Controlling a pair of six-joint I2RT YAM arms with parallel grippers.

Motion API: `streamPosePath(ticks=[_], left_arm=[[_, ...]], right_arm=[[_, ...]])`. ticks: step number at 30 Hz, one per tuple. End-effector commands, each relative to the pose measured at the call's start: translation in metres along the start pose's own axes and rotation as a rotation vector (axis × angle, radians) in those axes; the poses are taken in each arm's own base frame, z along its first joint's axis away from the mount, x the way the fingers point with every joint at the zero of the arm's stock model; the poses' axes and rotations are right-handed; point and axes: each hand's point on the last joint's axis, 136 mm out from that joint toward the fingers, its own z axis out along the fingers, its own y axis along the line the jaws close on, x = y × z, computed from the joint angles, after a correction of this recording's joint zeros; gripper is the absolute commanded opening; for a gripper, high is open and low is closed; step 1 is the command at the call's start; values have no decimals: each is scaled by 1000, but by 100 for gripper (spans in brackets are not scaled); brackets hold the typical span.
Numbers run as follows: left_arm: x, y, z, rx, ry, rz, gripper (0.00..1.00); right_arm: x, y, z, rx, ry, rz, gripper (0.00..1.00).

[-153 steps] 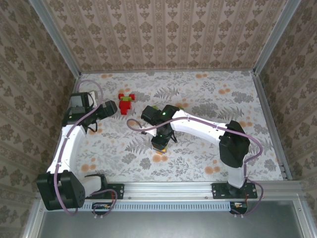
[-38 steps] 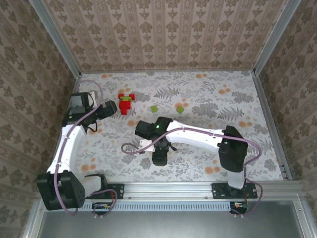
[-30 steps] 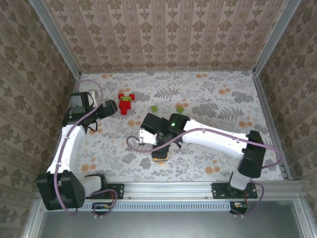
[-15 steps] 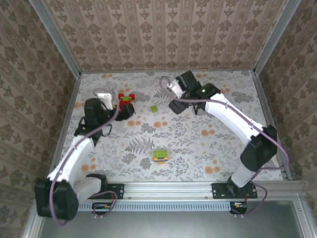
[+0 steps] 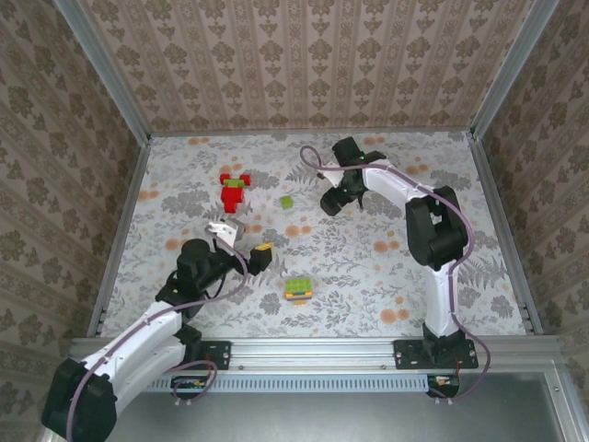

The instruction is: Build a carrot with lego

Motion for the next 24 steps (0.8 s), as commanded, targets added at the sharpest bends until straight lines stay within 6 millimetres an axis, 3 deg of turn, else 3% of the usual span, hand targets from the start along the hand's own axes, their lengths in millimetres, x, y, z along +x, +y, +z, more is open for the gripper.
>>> streamPosePath(ticks=[1, 7, 18, 24], left_arm=[[-28, -5, -3, 4, -102, 71, 100], [-26, -10, 3, 32, -78, 79, 100], [-21, -19, 9, 71, -49, 107, 100], [-11, -31, 20, 117, 1, 139, 100]], right_arm=[[-7, 3, 8, -53, -19, -27, 81], [-2, 2, 25, -65, 17, -21, 76], [-1, 0, 35, -68, 43, -8, 51], [5, 1, 36, -71, 66, -7, 50]])
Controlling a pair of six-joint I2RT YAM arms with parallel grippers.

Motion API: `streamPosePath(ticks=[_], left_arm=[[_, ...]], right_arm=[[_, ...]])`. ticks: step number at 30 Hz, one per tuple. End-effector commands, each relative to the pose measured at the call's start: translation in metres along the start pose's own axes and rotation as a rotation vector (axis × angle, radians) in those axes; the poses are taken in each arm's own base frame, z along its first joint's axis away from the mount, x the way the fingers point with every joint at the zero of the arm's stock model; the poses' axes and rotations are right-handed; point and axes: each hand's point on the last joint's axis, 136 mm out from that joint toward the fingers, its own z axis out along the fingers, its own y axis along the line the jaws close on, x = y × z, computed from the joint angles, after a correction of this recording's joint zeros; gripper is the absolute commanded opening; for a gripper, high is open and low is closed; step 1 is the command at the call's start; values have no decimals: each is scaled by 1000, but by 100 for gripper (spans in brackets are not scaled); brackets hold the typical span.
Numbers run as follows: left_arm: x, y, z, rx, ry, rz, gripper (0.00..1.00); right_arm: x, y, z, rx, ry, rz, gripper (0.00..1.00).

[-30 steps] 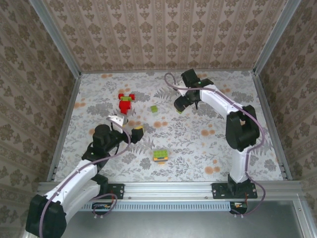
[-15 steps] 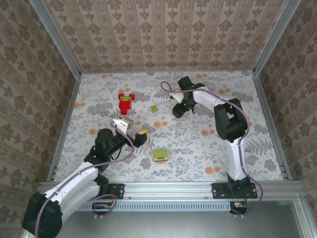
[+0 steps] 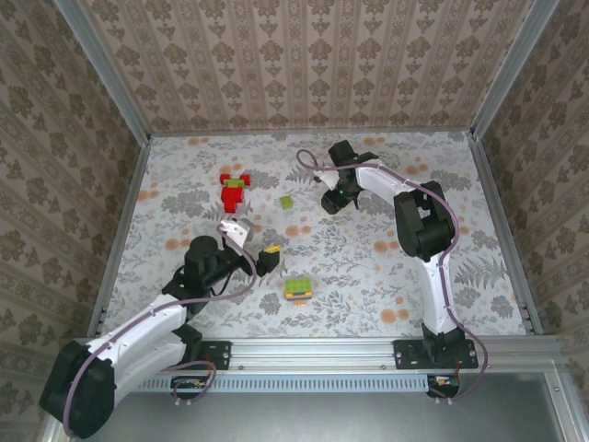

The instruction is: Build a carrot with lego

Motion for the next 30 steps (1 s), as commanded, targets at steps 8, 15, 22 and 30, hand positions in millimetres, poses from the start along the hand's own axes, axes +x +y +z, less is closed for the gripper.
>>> streamPosePath(ticks=[8, 15, 22, 30], left_arm=[[-19, -16, 4, 63, -43, 76, 100], [1, -48, 5, 206, -70, 160, 100], [16, -93, -16, 439, -126, 238, 100], [20, -117, -34, 524, -160, 292, 100]], right_arm=[[7, 1, 2, -17, 35, 8, 40], [-3, -8, -21, 47, -5, 139, 33], [16, -1, -42, 130, 11, 266, 33], [40, 20, -44, 142, 48, 266, 33]])
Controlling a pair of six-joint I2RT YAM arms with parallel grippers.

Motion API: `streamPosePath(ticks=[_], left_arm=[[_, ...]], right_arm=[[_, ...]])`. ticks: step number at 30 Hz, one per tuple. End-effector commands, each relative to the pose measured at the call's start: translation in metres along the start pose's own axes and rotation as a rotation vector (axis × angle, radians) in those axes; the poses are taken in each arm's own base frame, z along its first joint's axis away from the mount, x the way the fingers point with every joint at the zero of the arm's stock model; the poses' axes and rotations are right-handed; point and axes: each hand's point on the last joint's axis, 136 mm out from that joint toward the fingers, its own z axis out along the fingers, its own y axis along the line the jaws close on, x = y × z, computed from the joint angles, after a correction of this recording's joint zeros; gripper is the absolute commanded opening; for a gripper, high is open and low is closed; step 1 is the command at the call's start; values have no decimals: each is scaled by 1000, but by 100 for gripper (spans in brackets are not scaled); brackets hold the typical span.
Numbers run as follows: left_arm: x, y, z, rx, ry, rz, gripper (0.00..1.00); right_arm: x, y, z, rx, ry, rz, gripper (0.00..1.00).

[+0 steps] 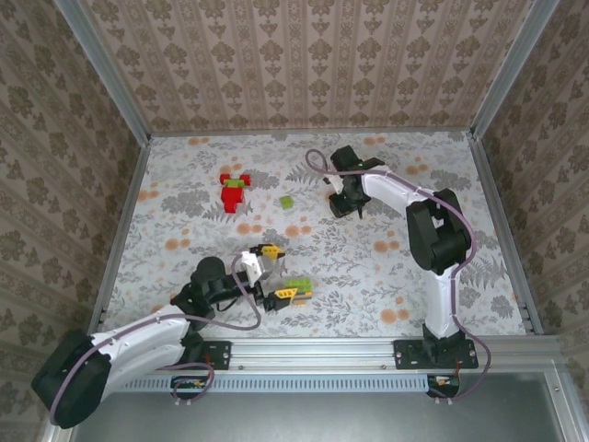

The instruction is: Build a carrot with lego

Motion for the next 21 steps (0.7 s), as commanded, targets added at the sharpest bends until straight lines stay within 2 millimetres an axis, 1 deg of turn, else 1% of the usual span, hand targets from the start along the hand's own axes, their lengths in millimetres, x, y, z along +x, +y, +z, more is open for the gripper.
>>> streamPosePath(ticks=[1, 4, 6, 9, 10, 13, 16, 21], left_arm=[[-4, -19, -3, 79, -39, 55, 100], [1, -30, 0, 119, -21, 55, 100], [9, -33, 4, 127, 10, 56, 100], [20, -32, 8, 116, 39, 53, 100], [26, -30, 9, 108, 51, 47, 100], [36, -26, 10, 83, 73, 41, 100], [37, -25, 12, 80, 82, 45, 100], [41, -25, 15, 94, 99, 55, 100]], right_arm=[[10, 3, -7, 37, 8, 22, 33], [17, 2, -11, 53, 18, 55, 33], [20, 3, -17, 51, 8, 94, 33], [23, 9, -26, 17, -7, 145, 32], [24, 10, -32, 9, -19, 164, 32], [28, 17, -46, -11, -49, 189, 32], [35, 27, -59, -17, -68, 182, 32], [52, 39, -71, 10, -67, 148, 32]])
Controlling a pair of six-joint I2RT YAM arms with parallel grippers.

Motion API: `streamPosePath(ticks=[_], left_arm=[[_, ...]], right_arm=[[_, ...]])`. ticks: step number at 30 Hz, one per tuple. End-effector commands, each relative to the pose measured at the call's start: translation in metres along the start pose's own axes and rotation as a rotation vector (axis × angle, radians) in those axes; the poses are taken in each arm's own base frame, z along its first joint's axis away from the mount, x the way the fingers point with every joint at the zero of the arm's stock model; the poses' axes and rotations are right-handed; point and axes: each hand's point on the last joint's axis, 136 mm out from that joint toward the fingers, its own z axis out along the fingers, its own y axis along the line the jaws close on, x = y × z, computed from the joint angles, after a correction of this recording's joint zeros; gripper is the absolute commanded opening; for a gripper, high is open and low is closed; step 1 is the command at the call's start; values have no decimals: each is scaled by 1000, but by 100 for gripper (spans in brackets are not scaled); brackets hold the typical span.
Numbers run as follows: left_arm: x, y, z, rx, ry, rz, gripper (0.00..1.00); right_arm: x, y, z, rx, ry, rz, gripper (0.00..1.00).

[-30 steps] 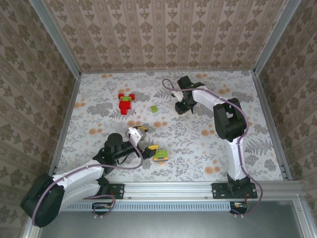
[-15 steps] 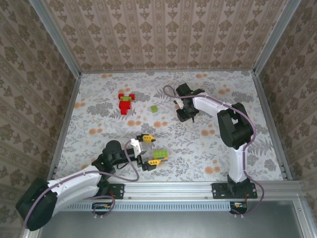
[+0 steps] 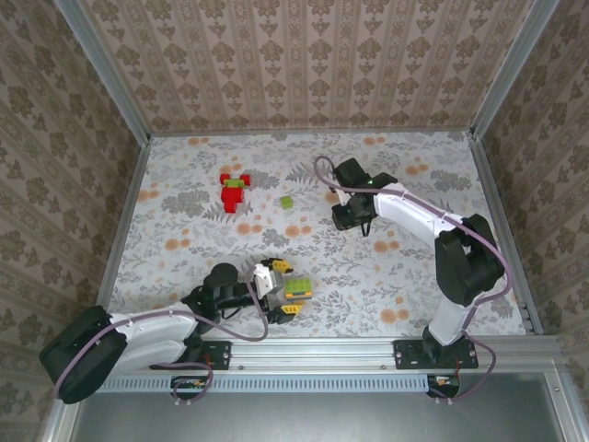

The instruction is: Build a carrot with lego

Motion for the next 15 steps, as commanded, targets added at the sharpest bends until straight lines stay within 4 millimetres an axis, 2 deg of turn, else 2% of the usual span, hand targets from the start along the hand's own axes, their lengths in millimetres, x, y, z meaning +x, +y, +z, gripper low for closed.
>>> streamPosePath(ticks=[1, 7, 15], left_arm=[[-5, 0, 4, 13, -18, 48, 100], [8, 3, 12, 24, 15, 42, 100], [2, 5, 8, 39, -14, 52, 93]], right_arm=[[15, 2, -10, 24, 1, 14, 32], [33, 8, -28, 6, -18, 26, 32], [57, 28, -58, -5, -36, 0, 32]])
